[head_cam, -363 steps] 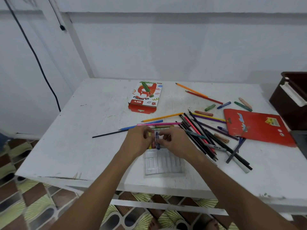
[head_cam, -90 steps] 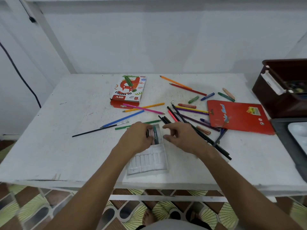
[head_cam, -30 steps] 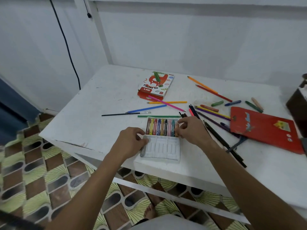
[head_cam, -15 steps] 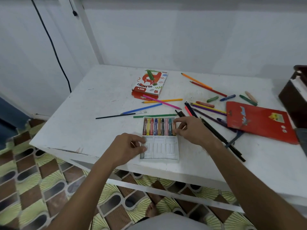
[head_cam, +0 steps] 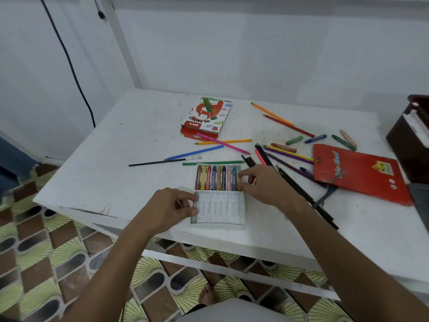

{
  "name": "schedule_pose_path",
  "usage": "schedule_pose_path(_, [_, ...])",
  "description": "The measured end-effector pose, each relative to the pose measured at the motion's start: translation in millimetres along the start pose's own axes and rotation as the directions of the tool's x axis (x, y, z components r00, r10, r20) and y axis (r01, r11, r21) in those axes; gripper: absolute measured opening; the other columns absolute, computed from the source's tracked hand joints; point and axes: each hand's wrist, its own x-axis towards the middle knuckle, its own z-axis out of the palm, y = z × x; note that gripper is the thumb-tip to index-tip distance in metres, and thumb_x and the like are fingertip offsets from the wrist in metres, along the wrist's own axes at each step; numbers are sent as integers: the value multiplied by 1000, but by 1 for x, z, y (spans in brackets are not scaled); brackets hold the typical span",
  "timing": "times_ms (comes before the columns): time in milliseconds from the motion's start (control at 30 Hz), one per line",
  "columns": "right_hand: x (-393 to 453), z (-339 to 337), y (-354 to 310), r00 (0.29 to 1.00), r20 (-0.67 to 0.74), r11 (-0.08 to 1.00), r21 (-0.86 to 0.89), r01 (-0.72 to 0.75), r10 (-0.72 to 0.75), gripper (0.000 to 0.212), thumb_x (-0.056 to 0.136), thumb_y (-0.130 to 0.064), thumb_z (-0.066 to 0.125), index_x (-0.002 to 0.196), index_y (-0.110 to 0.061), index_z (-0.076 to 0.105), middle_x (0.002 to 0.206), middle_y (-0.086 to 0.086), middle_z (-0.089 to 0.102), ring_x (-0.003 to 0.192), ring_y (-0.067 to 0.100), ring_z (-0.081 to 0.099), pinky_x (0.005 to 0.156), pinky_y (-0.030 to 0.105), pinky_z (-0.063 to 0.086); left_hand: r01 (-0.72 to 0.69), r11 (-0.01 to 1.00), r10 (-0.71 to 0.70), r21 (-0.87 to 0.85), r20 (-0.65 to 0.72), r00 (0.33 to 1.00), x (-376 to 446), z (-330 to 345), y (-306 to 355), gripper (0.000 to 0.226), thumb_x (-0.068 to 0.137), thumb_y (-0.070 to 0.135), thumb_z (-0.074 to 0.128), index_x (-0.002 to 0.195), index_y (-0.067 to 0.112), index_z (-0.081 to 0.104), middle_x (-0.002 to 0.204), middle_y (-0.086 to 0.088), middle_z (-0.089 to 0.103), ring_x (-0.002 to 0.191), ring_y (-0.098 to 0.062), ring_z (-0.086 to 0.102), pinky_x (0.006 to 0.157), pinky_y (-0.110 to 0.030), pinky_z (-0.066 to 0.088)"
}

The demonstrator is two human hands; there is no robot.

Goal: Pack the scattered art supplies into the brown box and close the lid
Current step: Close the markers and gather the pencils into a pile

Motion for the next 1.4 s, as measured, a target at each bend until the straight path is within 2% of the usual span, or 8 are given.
schedule_pose_path(300, [4,8,4,1000,-27,1000,28,4,-3,36,89,-30,61,124,-19,62,66,-16,46,59,2,46,53,4,28,26,995,-30,99,45,999,5,-7,10,36,77,36,76,111,29,70,78,19,59,72,-2,55,61,-8,37])
schedule_pose_path(567, [-21,-24,33,992,-120,995,92,-32,43,34,88,-24,64,122,-19,62,92,-4,63,74,4,55,66,6,39,-71,983,78,167,-34,996,34,-4,60,22,83,34,70,103,26,72,79,8,60,68,-4,52,56,-13,35])
schedule_pose_path(700, [-38,-58,71,972,-201,992,43,-119,125,21,86,-15,65,106,-14,71,93,-1,64,77,7,54,79,22,47,-194,971,196,141,2,981,58,21,107,23,81,36,72,100,23,71,81,4,62,73,-10,57,62,-22,43])
schedule_pose_path(900, [-71,-88,117,940,-225,965,2,-261,255,20,86,-16,67,105,-14,72,101,4,68,82,10,53,73,17,36,-414,900,392,134,165,905,78,68,161,20,85,28,69,103,21,70,84,5,63,74,-8,57,62,-12,40])
schedule_pose_path(1000, [-69,-91,123,943,-232,967,-32,-251,237,25,88,-22,65,111,-15,70,108,4,66,84,8,51,74,17,35,-506,850,456,144,276,846,79,93,179,20,89,24,63,107,22,70,89,5,64,79,-8,59,73,-19,47])
schedule_pose_path(1100, [-55,-89,126,953,-203,967,-72,-243,224,30,89,-23,63,117,-14,67,118,9,63,95,17,58,80,20,40,-595,782,520,185,332,787,79,111,191,24,93,14,56,112,19,70,84,7,52,77,-7,49,72,-13,35])
schedule_pose_path(1267, [-37,-81,131,975,-149,967,-170,-189,164,33,90,-29,60,119,-14,65,111,9,53,101,21,51,81,23,38,-601,772,492,207,402,772,86,122,197,24,89,21,62,112,22,70,84,4,52,77,-12,50,72,-24,41])
schedule_pose_path(1400, [-28,-75,129,979,-136,958,-223,-182,154,29,87,-30,61,110,-14,68,110,8,48,97,23,54,85,33,48,-567,793,451,224,412,792,89,124,197,27,88,20,63,114,24,69,85,1,56,80,-16,56,76,-29,48])
